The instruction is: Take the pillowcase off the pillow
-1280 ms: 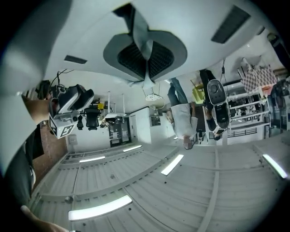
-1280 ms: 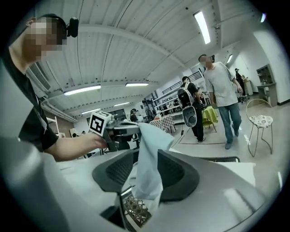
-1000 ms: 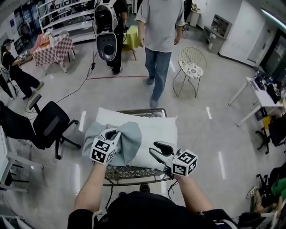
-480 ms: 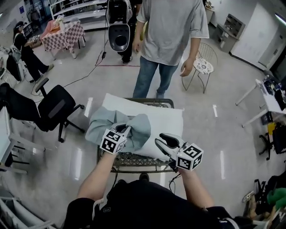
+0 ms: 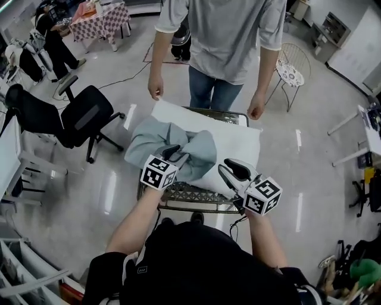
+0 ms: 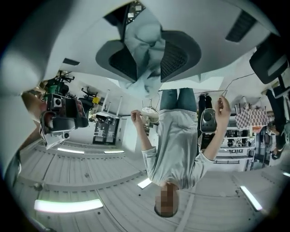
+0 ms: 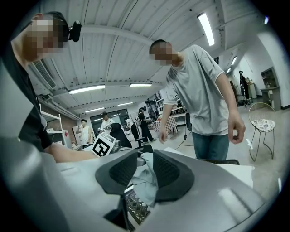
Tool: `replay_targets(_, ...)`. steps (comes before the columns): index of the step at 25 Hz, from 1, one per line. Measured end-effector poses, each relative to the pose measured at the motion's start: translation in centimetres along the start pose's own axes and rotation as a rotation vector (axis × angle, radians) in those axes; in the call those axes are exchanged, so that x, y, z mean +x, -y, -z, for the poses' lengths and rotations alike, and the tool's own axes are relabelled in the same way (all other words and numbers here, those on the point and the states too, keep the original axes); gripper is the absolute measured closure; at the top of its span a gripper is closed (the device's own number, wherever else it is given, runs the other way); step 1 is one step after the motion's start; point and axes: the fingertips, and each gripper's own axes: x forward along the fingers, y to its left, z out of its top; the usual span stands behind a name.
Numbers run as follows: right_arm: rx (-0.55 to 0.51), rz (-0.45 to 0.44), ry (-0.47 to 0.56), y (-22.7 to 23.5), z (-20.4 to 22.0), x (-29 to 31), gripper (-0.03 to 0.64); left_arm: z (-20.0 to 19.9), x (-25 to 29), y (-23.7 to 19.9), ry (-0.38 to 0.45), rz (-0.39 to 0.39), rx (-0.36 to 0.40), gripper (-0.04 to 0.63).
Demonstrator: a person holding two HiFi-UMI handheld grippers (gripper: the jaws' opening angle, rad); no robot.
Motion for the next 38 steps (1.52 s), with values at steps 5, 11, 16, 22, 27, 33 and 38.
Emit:
replay_targets(5, -0.029, 0.013, -0.002, -0.4, 0.0, 0.8, 0.55, 0.3, -2.5, -0.1, 0.02, -0.009, -0.024, 0.422)
replay_targets(11, -0.034, 0.019, 0.032, -1.2, -0.8, 1.2, 0.606, -1.4, -7.0, -1.1, 0.138, -0.085, -0.064, 0.441)
replay_targets(16, -0.064, 0.019, 0.056, -2.5, -1.6, 1.7, 0.607, -3.4, -10.3, -1.3, 0.23, -0.121, -0.046, 0.496)
replay_targets(22, -0.11, 0.012, 0.084, -4.6, -3.1, 2.0, 0.609, -4.4, -13.9, -1.8, 0.301, -0.153, -0.057, 0.551)
replay_targets(27, -0.146, 0.012, 0.089, -6.0, -3.8, 1.9, 0.609, -4.0, -15.4, -2.2, 0.315, -0.176, -0.049, 0.56)
replay_targets(33, -0.158, 0.041, 0.09, -6.5, -3.8, 1.2, 0.609, -3.7, -16.0, -2.1, 0.33, -0.175, -0.066, 0.566)
replay_targets(38, -0.159, 0.051, 0.085, -6.7, -3.3, 1.1, 0.609, -4.1, -16.3, -1.7, 0.344, -0.172, -0.051, 0.569)
